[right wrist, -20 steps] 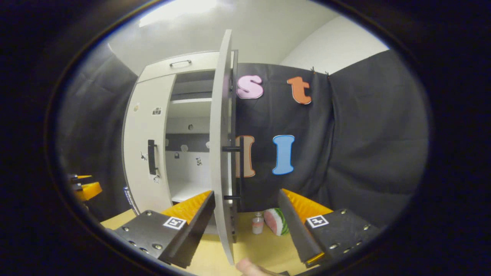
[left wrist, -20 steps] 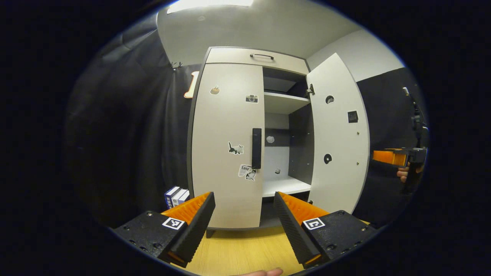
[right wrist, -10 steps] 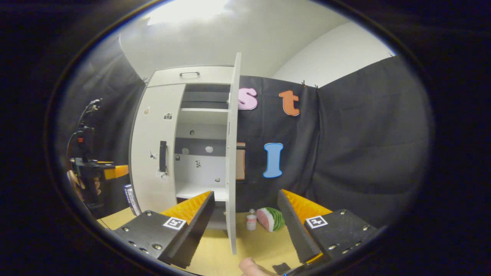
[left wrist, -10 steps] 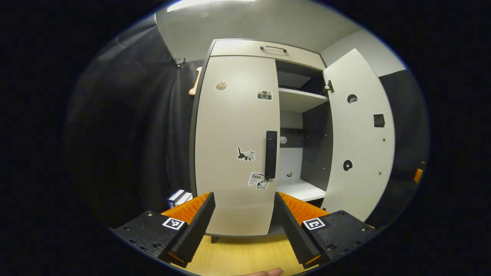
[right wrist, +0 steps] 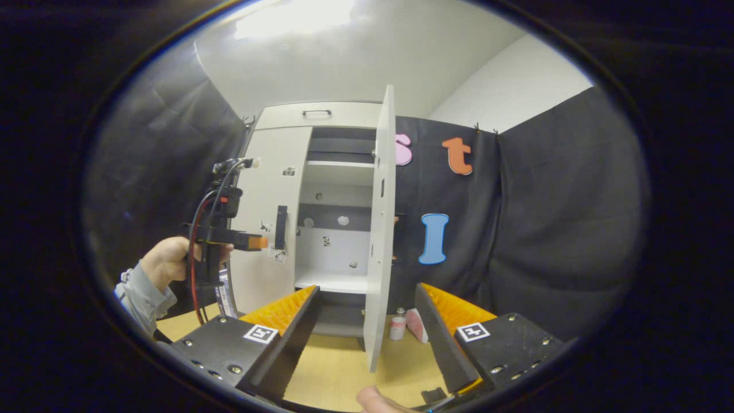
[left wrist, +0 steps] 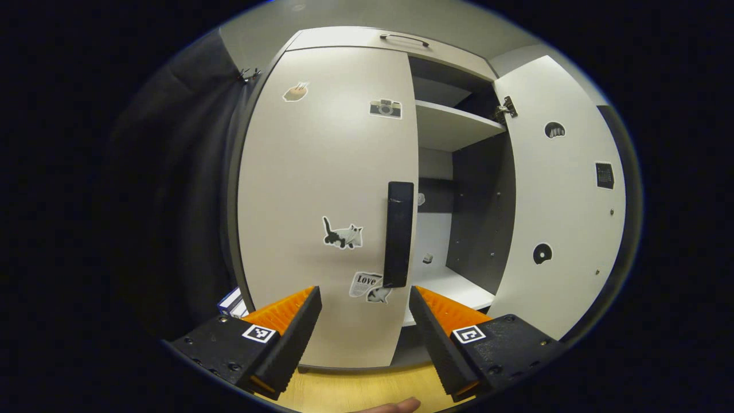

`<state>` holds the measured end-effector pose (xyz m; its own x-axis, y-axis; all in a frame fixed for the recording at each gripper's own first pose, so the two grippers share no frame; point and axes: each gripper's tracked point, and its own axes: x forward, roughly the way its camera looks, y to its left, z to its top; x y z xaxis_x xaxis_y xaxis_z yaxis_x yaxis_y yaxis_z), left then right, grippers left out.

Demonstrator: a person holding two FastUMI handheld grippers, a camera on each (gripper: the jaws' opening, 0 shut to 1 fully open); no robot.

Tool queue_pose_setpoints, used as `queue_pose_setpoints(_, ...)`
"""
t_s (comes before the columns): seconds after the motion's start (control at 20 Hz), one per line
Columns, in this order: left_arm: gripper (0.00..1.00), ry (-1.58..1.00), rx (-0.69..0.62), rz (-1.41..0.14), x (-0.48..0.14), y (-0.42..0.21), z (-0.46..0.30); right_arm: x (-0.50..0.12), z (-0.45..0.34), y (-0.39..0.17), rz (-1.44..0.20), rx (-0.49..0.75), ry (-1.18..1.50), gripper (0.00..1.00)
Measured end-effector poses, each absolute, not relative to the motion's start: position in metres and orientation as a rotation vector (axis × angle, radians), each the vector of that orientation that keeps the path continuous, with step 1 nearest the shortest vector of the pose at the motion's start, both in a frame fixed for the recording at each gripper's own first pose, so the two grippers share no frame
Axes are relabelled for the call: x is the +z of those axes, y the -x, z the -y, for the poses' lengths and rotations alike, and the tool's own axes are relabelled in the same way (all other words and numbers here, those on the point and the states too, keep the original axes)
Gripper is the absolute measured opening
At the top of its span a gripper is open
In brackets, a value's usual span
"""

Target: Open the right door of the double-door shoe cabinet with the right hand, and open the left door with the left hand.

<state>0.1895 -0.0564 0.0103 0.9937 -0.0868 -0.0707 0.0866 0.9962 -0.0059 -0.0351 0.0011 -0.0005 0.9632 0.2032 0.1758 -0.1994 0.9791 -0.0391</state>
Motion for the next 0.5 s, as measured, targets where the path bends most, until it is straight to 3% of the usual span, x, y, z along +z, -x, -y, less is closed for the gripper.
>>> queue_pose_setpoints(0.1, 0.92, -0.035, -0.066, -0.035, 0.021, -0.205, 0.060, -0.003, 0.000, 0.034, 0.176, 0.211, 0.022, 0.98)
queue_pose_setpoints(0.15, 0.96, -0.047, -0.055, -0.027, 0.025, -0.213, 0.062, -0.003, 0.001, 0.032, 0.173, 0.213, 0.022, 0.98)
queue_pose_setpoints(0.5, 0.93, -0.066, -0.033, 0.045, 0.058, -0.252, 0.073, -0.004, -0.003, 0.032, 0.194, 0.227, 0.005, 0.98)
